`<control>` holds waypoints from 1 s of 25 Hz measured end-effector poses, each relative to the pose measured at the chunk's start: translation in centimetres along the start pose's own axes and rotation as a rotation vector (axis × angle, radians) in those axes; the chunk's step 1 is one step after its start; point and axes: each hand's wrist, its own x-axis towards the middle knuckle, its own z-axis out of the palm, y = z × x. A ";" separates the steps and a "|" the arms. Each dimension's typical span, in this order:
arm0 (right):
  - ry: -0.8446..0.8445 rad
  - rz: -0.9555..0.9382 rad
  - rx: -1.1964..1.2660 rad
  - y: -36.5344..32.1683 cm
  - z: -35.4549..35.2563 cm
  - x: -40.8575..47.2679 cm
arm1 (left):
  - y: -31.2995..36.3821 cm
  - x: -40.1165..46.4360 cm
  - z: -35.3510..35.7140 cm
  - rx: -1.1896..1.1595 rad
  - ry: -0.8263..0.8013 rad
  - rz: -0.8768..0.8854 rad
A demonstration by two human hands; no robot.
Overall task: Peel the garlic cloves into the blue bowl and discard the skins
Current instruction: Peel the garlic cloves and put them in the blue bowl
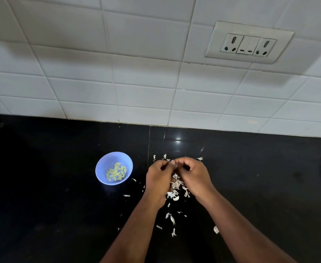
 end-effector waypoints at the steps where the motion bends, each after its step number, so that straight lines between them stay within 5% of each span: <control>1: 0.020 0.034 0.136 -0.4 -0.2 -0.8 | 0.2 -0.2 0.3 -0.069 -0.040 -0.002; 9: 0.148 0.225 0.716 -1.0 -1.5 -2.2 | 1.3 -2.0 1.8 -0.250 -0.143 -0.009; 13: 0.123 0.191 0.659 -1.1 -2.0 -2.5 | 2.1 -3.2 2.0 -0.072 -0.008 0.205; 18: 0.080 0.143 0.588 -0.8 -3.2 -2.9 | 2.8 -3.1 1.1 0.475 0.045 0.535; 25: -0.077 0.133 0.673 -0.2 -5.2 -2.5 | 3.4 -3.8 1.9 0.475 -0.050 0.514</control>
